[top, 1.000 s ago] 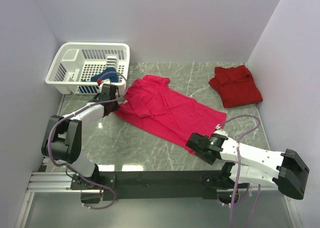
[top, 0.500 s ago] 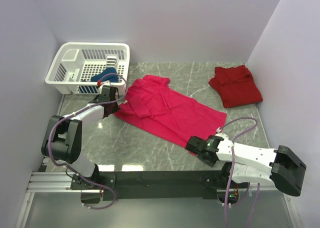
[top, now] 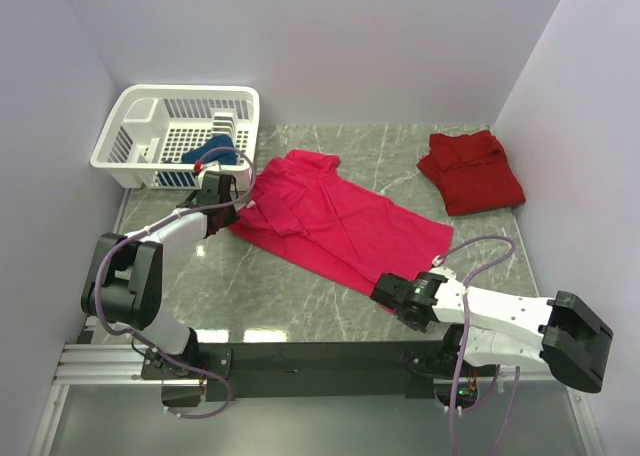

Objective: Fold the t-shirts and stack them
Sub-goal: Fold the tshirt

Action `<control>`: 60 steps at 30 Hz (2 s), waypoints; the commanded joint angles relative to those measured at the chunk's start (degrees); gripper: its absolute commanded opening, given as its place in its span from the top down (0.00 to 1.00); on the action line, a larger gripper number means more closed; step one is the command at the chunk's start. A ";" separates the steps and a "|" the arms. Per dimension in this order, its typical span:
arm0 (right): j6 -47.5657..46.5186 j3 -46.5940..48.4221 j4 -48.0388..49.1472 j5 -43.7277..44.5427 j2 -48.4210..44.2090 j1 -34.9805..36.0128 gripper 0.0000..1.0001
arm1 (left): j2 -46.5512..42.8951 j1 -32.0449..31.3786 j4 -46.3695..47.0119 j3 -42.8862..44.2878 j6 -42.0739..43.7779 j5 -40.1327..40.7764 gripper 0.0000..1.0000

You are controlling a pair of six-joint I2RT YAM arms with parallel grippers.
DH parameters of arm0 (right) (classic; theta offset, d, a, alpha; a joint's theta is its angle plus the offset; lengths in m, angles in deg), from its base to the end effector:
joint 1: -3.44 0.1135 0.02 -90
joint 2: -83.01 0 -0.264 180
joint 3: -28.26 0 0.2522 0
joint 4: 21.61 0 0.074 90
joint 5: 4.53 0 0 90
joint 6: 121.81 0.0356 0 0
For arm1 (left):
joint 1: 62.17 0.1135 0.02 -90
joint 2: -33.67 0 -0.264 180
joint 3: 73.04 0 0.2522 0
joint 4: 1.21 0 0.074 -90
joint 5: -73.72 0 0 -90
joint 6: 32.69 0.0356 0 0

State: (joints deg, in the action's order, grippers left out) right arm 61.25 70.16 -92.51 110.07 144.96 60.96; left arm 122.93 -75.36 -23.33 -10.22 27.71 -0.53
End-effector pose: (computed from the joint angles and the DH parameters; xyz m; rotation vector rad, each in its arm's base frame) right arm 0.0829 0.1026 0.1537 0.8271 2.5967 -0.1727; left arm 0.3080 -0.0623 0.1840 -0.4617 2.3316 -0.0218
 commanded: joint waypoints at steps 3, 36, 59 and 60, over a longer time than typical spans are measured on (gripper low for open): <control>-2.17 1.56 -1.12 -1.04 2.81 1.10 1.00 | -2.15 0.36 0.63 0.07 -0.10 2.62 0.99; 3.80 10.70 -15.44 -9.23 7.92 17.19 0.96 | -5.05 4.32 1.06 -1.15 -0.63 4.12 0.86; -4.28 21.87 -9.50 3.17 5.89 16.93 0.46 | -11.38 -9.13 0.45 -2.47 -3.97 2.28 0.30; -6.29 22.13 -8.17 3.43 6.25 15.71 0.46 | -11.38 -9.31 0.71 -2.91 -4.58 0.79 0.30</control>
State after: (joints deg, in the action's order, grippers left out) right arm 57.38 91.43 -106.17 108.23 151.39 77.70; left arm 111.89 -84.46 -23.35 -12.18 25.04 2.87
